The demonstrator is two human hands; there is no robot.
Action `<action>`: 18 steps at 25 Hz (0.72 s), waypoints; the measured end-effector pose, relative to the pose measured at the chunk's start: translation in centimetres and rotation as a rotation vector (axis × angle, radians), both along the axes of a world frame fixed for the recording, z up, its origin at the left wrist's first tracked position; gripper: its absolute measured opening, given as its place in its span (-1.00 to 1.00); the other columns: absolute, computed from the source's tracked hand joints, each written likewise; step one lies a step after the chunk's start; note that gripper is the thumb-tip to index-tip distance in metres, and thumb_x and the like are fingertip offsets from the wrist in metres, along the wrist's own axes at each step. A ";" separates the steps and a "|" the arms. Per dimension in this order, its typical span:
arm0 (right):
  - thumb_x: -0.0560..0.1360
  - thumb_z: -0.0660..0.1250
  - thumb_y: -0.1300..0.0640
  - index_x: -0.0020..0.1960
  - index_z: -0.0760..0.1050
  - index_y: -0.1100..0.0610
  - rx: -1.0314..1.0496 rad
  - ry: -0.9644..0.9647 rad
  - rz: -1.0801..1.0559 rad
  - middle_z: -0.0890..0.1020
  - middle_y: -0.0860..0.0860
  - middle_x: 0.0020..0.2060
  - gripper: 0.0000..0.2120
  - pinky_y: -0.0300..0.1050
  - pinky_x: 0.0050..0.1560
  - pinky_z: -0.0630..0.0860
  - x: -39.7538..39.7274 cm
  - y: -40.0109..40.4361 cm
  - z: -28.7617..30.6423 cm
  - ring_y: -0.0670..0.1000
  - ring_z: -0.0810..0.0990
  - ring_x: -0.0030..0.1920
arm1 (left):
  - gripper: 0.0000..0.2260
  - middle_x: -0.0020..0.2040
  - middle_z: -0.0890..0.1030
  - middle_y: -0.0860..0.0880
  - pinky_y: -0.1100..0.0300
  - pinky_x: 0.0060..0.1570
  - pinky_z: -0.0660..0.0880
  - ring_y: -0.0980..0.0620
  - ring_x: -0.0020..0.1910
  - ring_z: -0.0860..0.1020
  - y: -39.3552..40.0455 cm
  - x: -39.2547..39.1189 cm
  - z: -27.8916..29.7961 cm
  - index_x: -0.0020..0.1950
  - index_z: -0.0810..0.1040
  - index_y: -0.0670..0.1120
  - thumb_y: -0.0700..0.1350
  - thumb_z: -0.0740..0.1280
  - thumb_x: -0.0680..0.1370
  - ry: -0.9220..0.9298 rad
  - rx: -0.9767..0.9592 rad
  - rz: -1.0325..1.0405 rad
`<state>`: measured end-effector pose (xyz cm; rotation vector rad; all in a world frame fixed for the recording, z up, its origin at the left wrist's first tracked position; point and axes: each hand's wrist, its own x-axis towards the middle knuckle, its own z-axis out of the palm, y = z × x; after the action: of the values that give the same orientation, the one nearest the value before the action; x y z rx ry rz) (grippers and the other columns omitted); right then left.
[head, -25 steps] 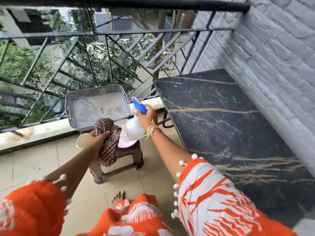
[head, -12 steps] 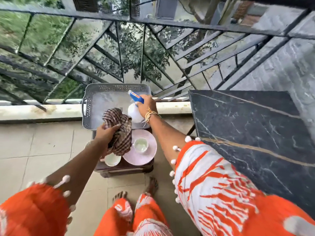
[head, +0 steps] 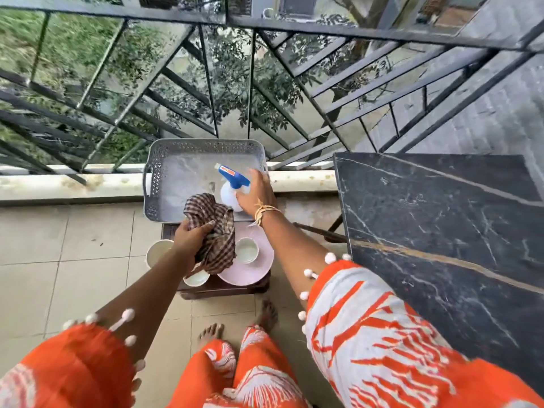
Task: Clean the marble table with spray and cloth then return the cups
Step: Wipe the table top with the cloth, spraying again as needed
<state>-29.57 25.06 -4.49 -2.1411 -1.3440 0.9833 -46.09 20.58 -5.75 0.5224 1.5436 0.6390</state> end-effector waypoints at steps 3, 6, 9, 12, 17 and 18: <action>0.41 0.40 0.05 0.30 0.38 0.15 -0.029 0.001 -0.199 0.45 0.17 0.22 -0.49 0.01 0.15 0.47 -0.1 -4.6 0.0 0.20 0.51 0.15 | -0.73 0.10 0.63 -0.25 -0.11 0.10 0.56 -0.17 -0.02 0.62 -0.8 1.0 1.5 0.14 0.55 -0.16 -0.26 0.44 0.45 -0.027 -0.013 -0.086; 0.43 0.41 -0.11 -0.11 0.51 0.10 -0.126 0.346 -0.432 0.61 0.12 -0.14 -0.73 -0.04 -0.03 0.49 -0.1 -8.9 0.1 0.14 0.58 -0.04 | -0.83 0.00 0.64 -0.19 -0.08 0.09 0.56 -0.17 -0.05 0.63 -2.4 3.0 3.8 -0.04 0.53 -0.07 -0.29 0.42 0.46 -0.041 0.005 -0.210; 0.45 0.41 -0.05 -0.38 0.41 0.10 -0.064 0.533 -0.641 0.47 0.00 -0.41 -0.65 -0.09 -0.23 0.35 0.9 -13.8 1.0 0.06 0.46 -0.25 | -0.78 0.00 0.64 -0.21 -0.12 0.05 0.57 -0.19 -0.07 0.62 -5.4 5.3 5.4 -0.05 0.52 -0.06 -0.35 0.41 0.45 -0.102 0.016 -0.387; 0.41 0.45 0.09 -0.27 0.47 0.14 0.006 0.540 -0.796 0.53 0.03 -0.29 -0.80 -0.10 -0.24 0.37 2.4 -19.9 1.4 0.04 0.47 -0.23 | -0.68 0.00 0.65 -0.23 -0.08 -0.04 0.60 -0.18 -0.11 0.64 -9.2 7.6 5.4 0.11 0.52 -0.17 -0.33 0.44 0.39 -0.142 0.001 -0.589; 0.43 0.33 0.27 -0.36 0.29 0.08 0.167 0.427 -1.031 0.39 -0.07 -0.40 -0.71 -0.05 -0.13 0.32 6.8 -29.4 2.4 0.00 0.35 -0.27 | -0.55 0.01 0.66 -0.22 -0.08 -0.11 0.63 -0.18 -0.10 0.65 -16.8 14.2 7.3 0.20 0.53 -0.19 -0.22 0.49 0.33 -0.216 -0.023 -0.859; 0.45 0.30 0.30 -0.37 0.26 0.07 0.182 0.401 -1.063 0.36 -0.08 -0.42 -0.69 -0.06 -0.13 0.29 8.0 -31.3 2.7 0.01 0.33 -0.28 | -0.66 0.00 0.66 -0.21 0.01 -0.22 0.63 -0.14 -0.14 0.65 -18.6 15.7 8.1 0.18 0.52 -0.15 -0.26 0.42 0.42 -0.227 -0.055 -0.900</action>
<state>-21.60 -6.20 -1.80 -1.9337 -0.0212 0.7083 -30.36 1.95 2.36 0.9765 0.9588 -0.0445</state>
